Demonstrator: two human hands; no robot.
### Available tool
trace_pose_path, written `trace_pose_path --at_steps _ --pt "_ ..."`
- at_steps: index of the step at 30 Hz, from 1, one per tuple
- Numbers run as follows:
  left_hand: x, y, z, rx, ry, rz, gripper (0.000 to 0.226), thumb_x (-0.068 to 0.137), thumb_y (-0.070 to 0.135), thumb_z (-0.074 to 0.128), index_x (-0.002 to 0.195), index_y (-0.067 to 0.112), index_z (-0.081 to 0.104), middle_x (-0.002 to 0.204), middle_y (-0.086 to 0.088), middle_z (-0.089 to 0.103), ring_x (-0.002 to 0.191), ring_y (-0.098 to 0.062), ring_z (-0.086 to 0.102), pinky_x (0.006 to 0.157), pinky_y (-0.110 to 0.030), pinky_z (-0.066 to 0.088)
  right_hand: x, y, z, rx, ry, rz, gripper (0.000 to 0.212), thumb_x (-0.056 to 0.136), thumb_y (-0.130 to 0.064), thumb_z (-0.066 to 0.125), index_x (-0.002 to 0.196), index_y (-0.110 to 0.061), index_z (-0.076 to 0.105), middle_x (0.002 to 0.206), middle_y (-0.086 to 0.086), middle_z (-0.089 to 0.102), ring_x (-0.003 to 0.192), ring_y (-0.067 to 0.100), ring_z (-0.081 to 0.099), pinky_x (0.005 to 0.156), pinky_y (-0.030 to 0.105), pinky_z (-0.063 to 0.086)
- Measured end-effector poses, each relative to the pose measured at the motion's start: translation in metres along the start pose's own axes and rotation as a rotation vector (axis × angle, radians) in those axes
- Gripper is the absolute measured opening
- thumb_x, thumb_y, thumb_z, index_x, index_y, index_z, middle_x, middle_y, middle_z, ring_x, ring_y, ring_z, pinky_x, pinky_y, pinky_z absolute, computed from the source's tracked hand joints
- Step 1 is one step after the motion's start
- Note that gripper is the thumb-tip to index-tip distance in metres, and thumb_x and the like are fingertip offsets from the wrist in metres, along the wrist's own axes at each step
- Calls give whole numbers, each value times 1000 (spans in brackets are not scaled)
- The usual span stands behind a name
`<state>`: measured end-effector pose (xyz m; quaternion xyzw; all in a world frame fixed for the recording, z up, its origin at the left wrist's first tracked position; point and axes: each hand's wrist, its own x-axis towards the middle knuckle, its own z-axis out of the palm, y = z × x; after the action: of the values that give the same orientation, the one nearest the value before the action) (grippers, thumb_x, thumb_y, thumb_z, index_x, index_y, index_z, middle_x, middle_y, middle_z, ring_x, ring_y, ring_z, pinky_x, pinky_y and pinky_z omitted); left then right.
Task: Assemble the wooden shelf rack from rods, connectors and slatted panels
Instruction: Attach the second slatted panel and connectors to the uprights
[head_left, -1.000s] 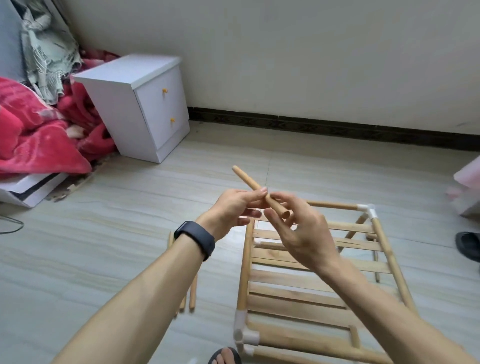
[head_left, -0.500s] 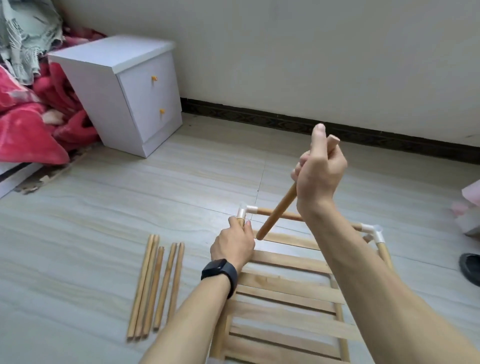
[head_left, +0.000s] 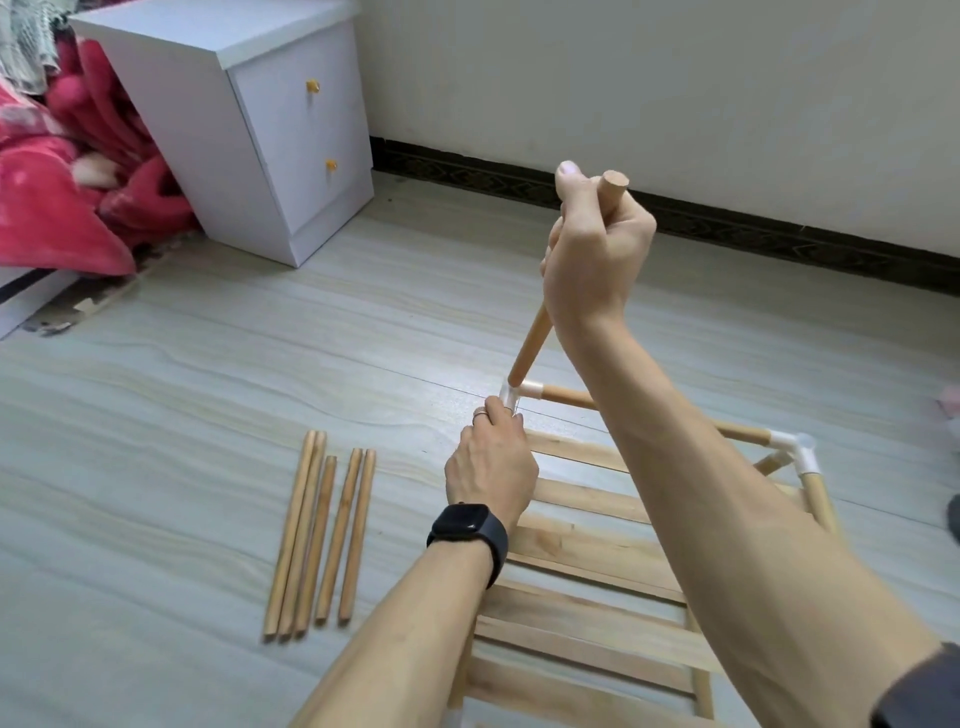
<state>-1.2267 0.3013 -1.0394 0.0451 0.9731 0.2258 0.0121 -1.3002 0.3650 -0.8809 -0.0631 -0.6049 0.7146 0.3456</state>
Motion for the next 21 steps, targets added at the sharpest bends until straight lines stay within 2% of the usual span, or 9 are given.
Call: trace_pose_path --at_steps 4,7,9,11,14,16,18,21 --pt "-1 -2 1 57 14 60 49 108 26 24 152 4 22 137 -9 52 119 -26 52 87 -37 44 3 1 9 -28 -71 30 50 82 -26 62 64 -11 18 60 12 29 56 47 23 53 54 29" --pt "-1 -2 3 68 10 76 54 108 21 24 157 1 11 151 -13 42 132 -27 44 102 -36 41 4 4 17 -73 -169 32 51 81 -28 63 65 -4 21 60 12 30 57 43 23 53 53 28" --pt "-1 -3 3 95 -2 88 58 106 15 25 158 0 4 159 -14 32 143 -27 33 114 -37 33 4 3 22 -99 -183 35 50 80 -28 63 66 -7 20 61 12 29 59 36 23 54 50 27" --pt "-3 -3 1 115 -9 101 61 103 9 24 158 -1 0 162 -16 26 148 -28 26 119 -38 27 7 1 24 -107 -166 54 45 78 -29 63 65 -11 25 61 10 28 59 31 24 56 48 27" --pt "-4 -3 0 102 -3 108 60 102 8 24 157 -1 4 160 -16 29 147 -28 27 119 -38 25 15 6 23 -112 -135 84 36 77 -29 63 64 -3 41 62 12 30 60 31 26 57 49 28" --pt "-5 -2 -1 55 8 107 57 103 10 25 157 1 9 156 -14 36 144 -26 33 117 -36 28 14 12 22 -103 -140 70 36 78 -27 62 61 -6 39 60 12 32 58 32 27 55 52 29" --pt "-4 -3 -3 4 28 106 54 105 12 27 157 3 15 151 -11 43 138 -25 40 112 -33 33 6 19 25 -99 -210 28 38 80 -23 63 57 -11 35 57 11 33 55 29 28 52 48 27" --pt "-6 -6 -6 -25 33 112 55 103 11 32 156 4 19 143 -9 51 129 -25 47 103 -33 40 -4 25 21 -69 -297 35 40 80 -17 63 54 -2 37 54 10 32 50 22 27 49 36 24"
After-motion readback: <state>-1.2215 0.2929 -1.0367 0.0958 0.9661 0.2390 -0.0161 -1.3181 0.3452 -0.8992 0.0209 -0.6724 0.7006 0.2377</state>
